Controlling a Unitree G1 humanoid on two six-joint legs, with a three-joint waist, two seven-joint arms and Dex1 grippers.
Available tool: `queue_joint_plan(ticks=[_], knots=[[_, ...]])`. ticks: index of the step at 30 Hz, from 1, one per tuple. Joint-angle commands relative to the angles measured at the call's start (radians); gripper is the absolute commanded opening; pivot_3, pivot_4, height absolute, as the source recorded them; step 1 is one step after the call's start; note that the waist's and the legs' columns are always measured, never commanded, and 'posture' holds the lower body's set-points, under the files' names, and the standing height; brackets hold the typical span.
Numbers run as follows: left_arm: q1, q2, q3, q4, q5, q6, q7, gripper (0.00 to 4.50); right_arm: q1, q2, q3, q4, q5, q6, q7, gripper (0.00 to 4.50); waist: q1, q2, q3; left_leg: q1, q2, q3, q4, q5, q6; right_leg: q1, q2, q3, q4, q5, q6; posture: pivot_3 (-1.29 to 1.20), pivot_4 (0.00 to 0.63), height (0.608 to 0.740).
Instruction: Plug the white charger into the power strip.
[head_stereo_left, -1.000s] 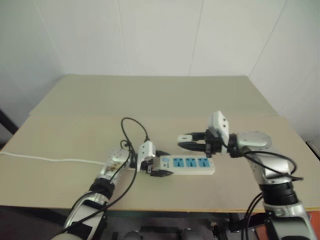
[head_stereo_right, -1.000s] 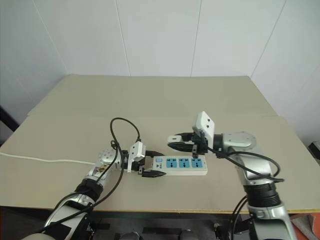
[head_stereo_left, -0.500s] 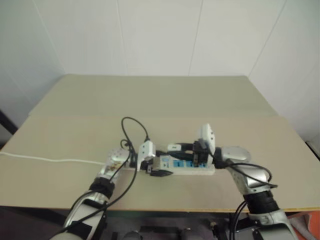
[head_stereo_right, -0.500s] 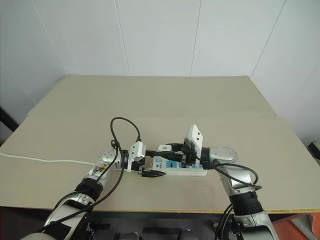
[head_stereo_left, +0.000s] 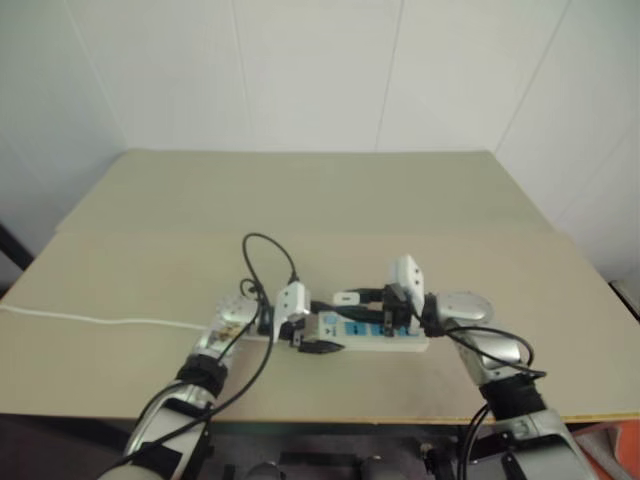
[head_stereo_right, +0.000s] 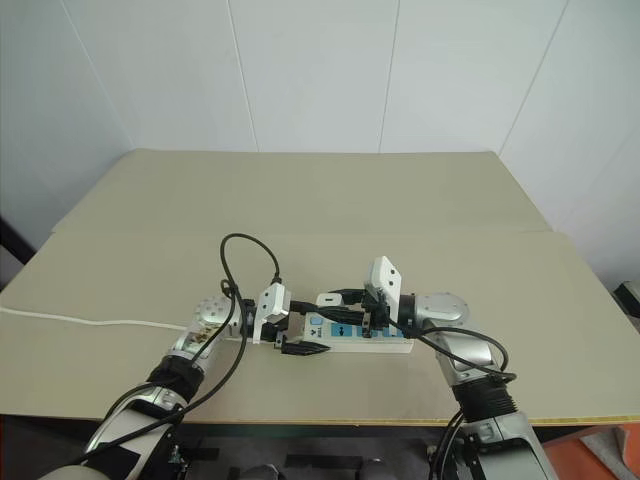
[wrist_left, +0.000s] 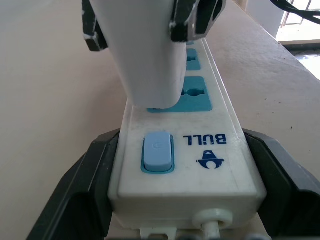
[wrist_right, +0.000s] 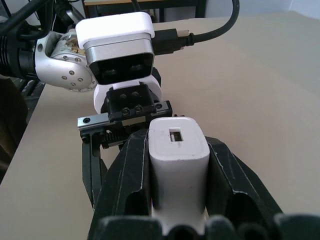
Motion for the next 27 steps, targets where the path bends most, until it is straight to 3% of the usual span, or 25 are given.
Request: queue_joint_plan(ticks=[1, 27], knots=[[0.017, 0.012, -0.019, -0.021, 0.019, -0.005, -0.005, 3.28, -0.021, 0.002, -0.001, 0.031, -0.008, -0.041, 0.015, 1.17, 0.0, 0.0, 0.0, 0.0, 0.0, 0.0, 0.0, 0.0, 0.0, 0.0, 0.0, 0.0, 0.0, 0.0, 0.0, 0.0, 0.15, 0.74], [0.009, 0.019, -0.016, -0.019, 0.016, 0.005, -0.001, 3.28, 0.013, -0.022, 0.019, 0.135, -0.04, -0.116, 0.058, 1.17, -0.001, 0.0, 0.0, 0.002, 0.0, 0.0, 0.0, 0.0, 0.0, 0.002, 0.0, 0.0, 0.0, 0.0, 0.0, 0.0, 0.15, 0.74]])
